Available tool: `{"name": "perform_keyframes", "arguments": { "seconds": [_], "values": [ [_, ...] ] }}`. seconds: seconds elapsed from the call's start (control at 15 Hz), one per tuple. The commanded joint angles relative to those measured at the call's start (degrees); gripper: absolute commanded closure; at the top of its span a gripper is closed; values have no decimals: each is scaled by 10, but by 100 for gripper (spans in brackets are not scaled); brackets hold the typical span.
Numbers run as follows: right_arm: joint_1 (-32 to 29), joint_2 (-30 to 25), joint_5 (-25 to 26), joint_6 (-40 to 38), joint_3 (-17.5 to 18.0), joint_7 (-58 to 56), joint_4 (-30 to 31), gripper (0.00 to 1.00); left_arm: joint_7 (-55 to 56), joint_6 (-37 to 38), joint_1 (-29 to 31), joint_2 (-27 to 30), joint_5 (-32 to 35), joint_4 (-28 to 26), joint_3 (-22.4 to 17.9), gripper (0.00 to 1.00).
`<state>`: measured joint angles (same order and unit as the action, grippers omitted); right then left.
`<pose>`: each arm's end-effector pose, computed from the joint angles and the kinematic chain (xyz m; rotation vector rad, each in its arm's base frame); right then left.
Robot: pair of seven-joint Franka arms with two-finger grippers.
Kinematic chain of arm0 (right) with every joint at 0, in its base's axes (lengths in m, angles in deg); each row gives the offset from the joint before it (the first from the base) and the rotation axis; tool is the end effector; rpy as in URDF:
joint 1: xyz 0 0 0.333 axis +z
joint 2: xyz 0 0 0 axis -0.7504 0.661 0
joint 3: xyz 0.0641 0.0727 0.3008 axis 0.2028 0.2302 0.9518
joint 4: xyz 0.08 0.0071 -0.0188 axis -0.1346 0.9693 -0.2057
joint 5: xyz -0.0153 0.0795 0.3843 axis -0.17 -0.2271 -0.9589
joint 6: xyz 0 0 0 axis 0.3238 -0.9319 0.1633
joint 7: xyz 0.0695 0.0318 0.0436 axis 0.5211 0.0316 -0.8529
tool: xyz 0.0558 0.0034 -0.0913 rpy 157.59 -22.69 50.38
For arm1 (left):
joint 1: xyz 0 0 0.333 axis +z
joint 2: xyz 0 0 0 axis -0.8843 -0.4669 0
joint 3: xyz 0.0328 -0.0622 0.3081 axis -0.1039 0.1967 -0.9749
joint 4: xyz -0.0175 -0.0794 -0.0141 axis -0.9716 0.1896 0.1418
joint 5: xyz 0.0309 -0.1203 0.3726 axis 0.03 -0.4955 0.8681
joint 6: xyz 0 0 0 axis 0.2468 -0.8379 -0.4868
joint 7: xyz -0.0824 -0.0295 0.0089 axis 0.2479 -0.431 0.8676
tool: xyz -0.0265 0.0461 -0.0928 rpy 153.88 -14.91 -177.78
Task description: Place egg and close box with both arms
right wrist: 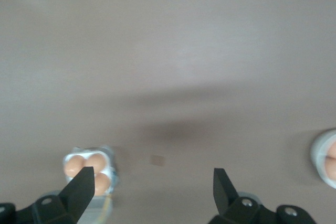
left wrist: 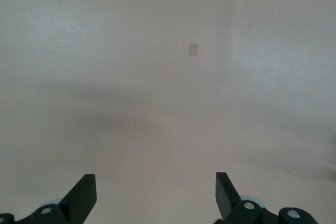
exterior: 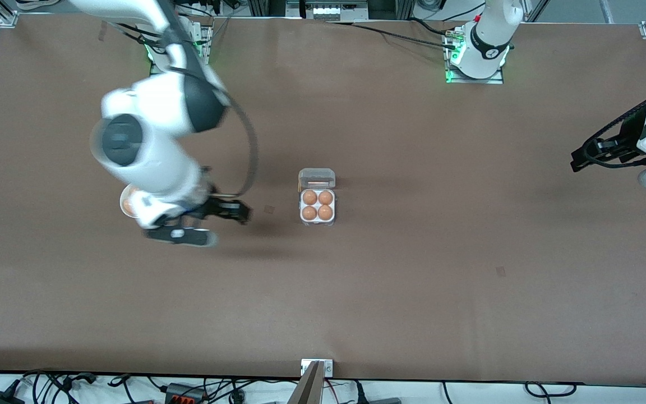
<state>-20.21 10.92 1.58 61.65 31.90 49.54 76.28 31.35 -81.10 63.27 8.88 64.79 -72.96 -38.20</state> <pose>0.6601 0.2592 0.4641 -3.0416 0.2190 -0.0216 0.5796 0.0023 0.5775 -3.0786 -0.3083 0.0338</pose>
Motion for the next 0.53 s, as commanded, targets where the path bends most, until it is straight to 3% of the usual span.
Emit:
{"name": "perform_keyframes", "arguments": {
  "seconds": [0.0, 0.47],
  "values": [
    [-27, -32, 45, -42, 4, -36, 11, 0, -17, 2, 4, 7, -10, -6, 0, 0],
    [-62, -45, 67, -85, -17, -62, -17, 0, -17, 2, 4, 7, -10, -6, 0, 0]
  ]
}}
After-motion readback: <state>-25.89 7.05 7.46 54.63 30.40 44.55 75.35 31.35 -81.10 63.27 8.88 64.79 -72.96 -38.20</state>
